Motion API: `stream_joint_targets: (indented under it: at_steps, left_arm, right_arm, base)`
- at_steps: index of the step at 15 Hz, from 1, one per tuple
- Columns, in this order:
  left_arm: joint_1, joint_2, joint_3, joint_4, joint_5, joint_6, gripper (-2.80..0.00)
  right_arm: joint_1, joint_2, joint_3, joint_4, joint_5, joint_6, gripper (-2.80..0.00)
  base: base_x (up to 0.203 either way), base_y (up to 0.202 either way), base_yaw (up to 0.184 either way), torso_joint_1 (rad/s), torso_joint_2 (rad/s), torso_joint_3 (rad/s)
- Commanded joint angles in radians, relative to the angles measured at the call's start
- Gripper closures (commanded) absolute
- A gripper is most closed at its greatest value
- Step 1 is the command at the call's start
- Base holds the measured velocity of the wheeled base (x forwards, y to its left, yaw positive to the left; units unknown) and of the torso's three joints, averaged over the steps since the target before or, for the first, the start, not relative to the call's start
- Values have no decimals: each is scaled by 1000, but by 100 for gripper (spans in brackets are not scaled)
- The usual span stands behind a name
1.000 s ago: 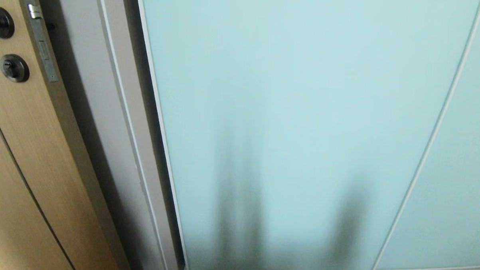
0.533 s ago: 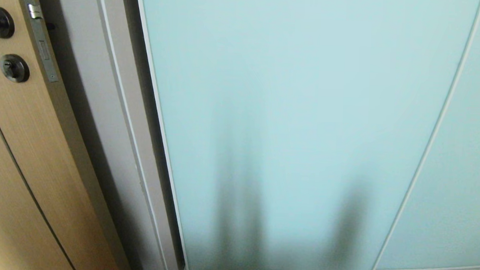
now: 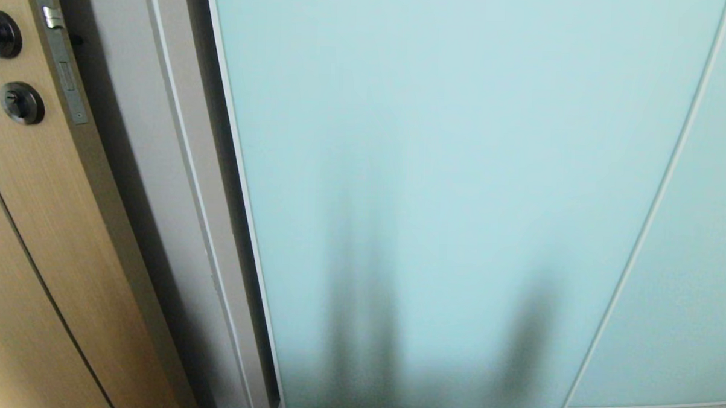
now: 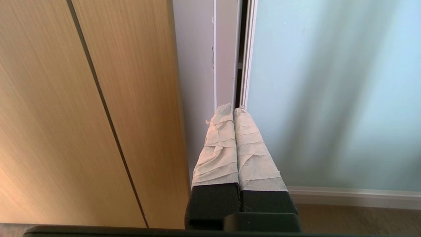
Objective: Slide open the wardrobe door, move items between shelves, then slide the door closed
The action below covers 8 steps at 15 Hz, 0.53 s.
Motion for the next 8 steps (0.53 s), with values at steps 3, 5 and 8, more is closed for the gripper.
stream_joint_targets:
  at_steps: [3,5,8]
  left_arm:
    - [0,2,1,0,0,0,0]
    - [0,2,2,0,0,-1,0]
    - [0,2,1,0,0,0,0]
  right_arm:
    - [0,1,2,-1,-2,4,0]
    - [0,1,0,-1,-2,2,0]
    - [0,1,0,-1,-2,4,0]
  base:
    - [0,0,0,0,0,0]
    - [0,0,0,0,0,0]
    - [0,0,0,0,0,0]
